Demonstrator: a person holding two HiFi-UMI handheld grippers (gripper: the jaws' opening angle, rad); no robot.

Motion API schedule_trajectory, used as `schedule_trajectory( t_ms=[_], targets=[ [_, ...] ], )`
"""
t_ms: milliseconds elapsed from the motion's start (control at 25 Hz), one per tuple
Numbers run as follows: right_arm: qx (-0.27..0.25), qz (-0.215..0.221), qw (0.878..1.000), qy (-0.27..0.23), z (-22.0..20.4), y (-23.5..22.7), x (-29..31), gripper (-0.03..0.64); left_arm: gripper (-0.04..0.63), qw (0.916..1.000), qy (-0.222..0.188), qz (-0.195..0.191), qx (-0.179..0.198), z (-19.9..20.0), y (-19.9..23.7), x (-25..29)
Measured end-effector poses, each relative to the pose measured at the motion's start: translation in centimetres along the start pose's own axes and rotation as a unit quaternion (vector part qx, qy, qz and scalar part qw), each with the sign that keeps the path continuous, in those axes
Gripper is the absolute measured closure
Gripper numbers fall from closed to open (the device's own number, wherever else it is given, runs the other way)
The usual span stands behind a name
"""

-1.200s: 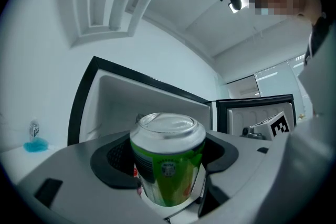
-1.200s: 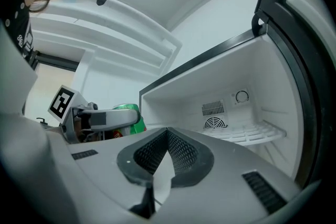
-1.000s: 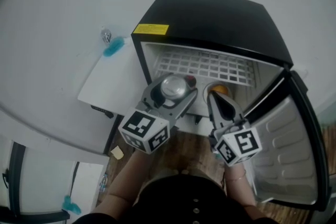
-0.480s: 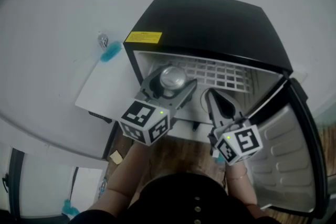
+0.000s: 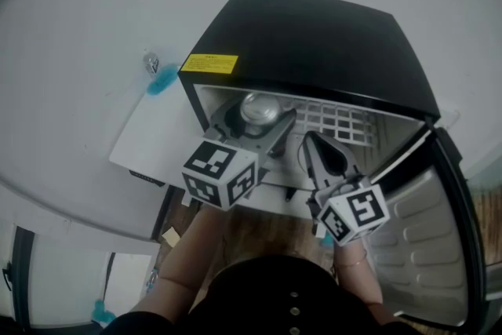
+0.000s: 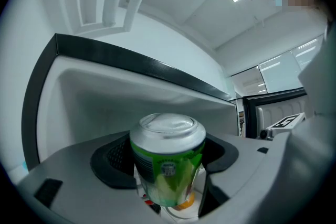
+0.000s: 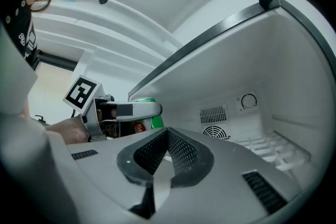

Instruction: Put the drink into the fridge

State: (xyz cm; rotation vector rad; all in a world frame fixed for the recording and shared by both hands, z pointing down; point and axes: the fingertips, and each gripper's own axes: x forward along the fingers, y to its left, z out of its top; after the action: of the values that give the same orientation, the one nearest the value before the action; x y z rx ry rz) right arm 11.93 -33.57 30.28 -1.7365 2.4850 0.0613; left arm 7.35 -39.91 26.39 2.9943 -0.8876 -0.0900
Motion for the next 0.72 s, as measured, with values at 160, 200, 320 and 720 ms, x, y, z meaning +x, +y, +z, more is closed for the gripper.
schedule_trajectory(
  t_ms=[160, 200, 320, 720],
  targets=[
    [0.0, 0.001, 1.0, 0.0, -0.1, -0.1, 0.2, 0.608, 0.265, 1.0, 0.004, -0.004, 0.0, -0.2, 0.0, 0.8],
    [0.0, 0.001, 1.0, 0.001, -0.2, -0.1, 0.3, 0.609, 0.265, 0.9999, 0.005, -0.008, 0.002, -0.2, -0.1, 1.0],
    [-0.001, -0.001, 1.0, 0.001, -0.2, -0.2, 0.5, 0.609, 0.265, 0.9997, 0.013, -0.018, 0.009, -0.4, -0.2, 1.7],
    [0.001, -0.007, 1.0, 0.006, -0.5, -0.6, 1.1, 0.608, 0.265, 0.9995, 0.025, -0.015, 0.014, -0.8, 1.2, 2.8]
  ],
)
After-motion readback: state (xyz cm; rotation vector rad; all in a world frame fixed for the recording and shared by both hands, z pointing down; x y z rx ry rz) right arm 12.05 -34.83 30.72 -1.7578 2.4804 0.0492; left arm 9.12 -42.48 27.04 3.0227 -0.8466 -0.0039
